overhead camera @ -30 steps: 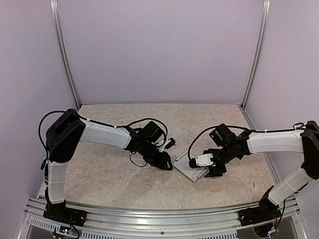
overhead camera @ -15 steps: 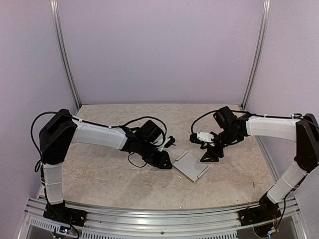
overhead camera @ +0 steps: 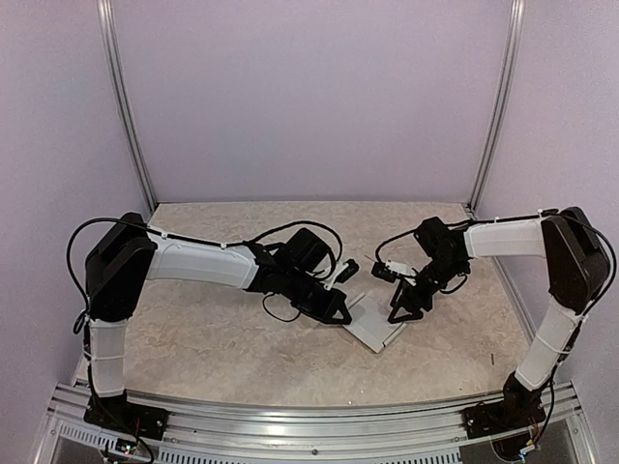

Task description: Fold the paper box

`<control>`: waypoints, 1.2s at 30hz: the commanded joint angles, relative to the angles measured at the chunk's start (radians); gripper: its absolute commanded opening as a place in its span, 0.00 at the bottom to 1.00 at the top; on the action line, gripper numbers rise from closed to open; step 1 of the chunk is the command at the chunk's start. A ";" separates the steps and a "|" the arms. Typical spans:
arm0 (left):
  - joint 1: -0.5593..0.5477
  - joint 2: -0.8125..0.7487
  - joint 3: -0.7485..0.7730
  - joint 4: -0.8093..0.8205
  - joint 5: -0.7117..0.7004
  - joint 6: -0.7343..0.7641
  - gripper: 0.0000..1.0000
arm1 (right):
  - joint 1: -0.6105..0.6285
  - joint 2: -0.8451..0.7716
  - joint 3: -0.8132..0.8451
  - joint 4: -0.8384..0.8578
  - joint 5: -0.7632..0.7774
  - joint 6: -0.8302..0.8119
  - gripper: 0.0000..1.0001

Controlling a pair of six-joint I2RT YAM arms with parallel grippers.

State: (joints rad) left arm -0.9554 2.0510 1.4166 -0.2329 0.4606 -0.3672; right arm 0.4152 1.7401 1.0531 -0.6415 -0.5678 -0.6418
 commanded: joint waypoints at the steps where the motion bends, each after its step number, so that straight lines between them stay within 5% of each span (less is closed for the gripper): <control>1: -0.005 0.057 0.046 -0.016 0.014 0.023 0.00 | -0.009 0.036 0.023 -0.031 -0.067 0.014 0.62; 26: 0.019 0.235 0.144 -0.019 0.018 0.064 0.00 | -0.008 0.170 0.034 -0.005 -0.069 0.029 0.48; 36: 0.011 0.065 0.042 -0.046 -0.031 0.097 0.00 | -0.009 0.184 0.038 -0.006 -0.056 0.028 0.47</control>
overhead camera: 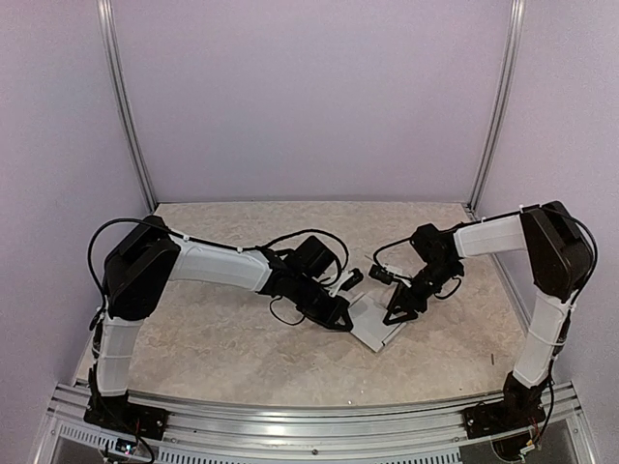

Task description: Fold the paper box

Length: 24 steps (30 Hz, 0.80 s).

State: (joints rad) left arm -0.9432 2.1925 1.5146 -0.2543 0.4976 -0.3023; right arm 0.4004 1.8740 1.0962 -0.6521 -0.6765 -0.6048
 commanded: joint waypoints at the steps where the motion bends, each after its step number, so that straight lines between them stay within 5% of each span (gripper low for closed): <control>1: 0.000 -0.099 -0.068 -0.029 -0.078 0.033 0.00 | 0.005 0.052 -0.006 0.006 0.054 -0.010 0.47; 24: 0.017 0.040 -0.033 -0.023 -0.143 0.048 0.00 | 0.006 0.086 -0.004 -0.008 0.052 -0.022 0.47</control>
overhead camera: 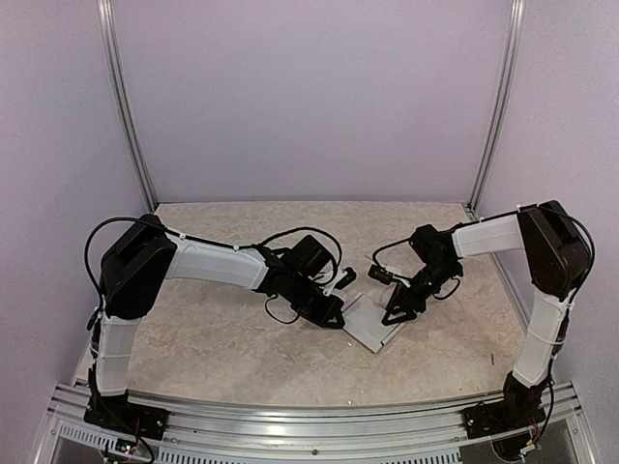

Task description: Fold the paper box

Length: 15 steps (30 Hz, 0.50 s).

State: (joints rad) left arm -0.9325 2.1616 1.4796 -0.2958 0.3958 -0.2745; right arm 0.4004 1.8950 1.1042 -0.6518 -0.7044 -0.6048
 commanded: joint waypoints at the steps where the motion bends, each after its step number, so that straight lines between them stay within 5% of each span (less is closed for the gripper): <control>1: 0.008 0.075 0.002 0.023 -0.041 0.020 0.00 | 0.006 0.068 -0.011 -0.010 0.079 -0.022 0.47; 15: 0.007 -0.114 -0.066 -0.035 -0.137 0.047 0.00 | 0.006 0.068 -0.010 -0.011 0.082 -0.020 0.47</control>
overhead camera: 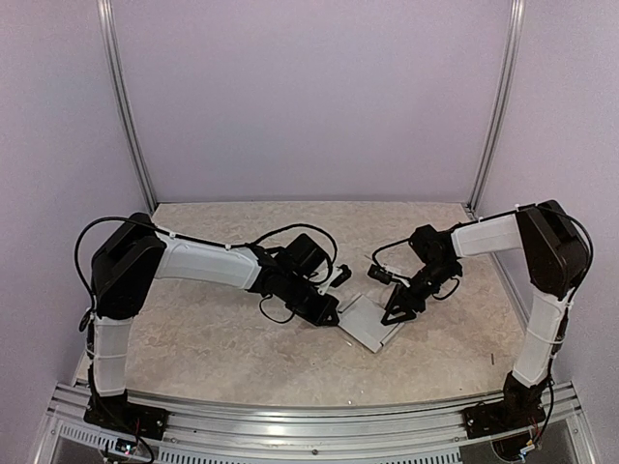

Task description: Fold the paper box

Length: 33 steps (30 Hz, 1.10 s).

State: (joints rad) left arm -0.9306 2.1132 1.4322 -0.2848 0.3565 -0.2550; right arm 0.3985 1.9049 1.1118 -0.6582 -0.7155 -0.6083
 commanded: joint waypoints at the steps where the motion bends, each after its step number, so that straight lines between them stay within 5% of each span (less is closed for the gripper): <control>1: 0.006 -0.067 -0.019 -0.056 -0.104 0.028 0.00 | 0.008 0.059 -0.016 -0.005 0.093 -0.017 0.47; 22: 0.001 0.138 0.082 -0.047 -0.091 0.033 0.00 | 0.009 0.069 -0.023 -0.017 0.085 -0.021 0.47; 33: -0.023 -0.045 -0.024 0.005 -0.194 0.018 0.06 | 0.007 0.050 0.002 -0.047 0.055 -0.014 0.49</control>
State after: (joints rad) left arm -0.9298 2.1418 1.4845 -0.3355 0.2710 -0.2348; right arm 0.3908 1.9148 1.1210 -0.6777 -0.7265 -0.6071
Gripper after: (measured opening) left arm 0.018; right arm 0.483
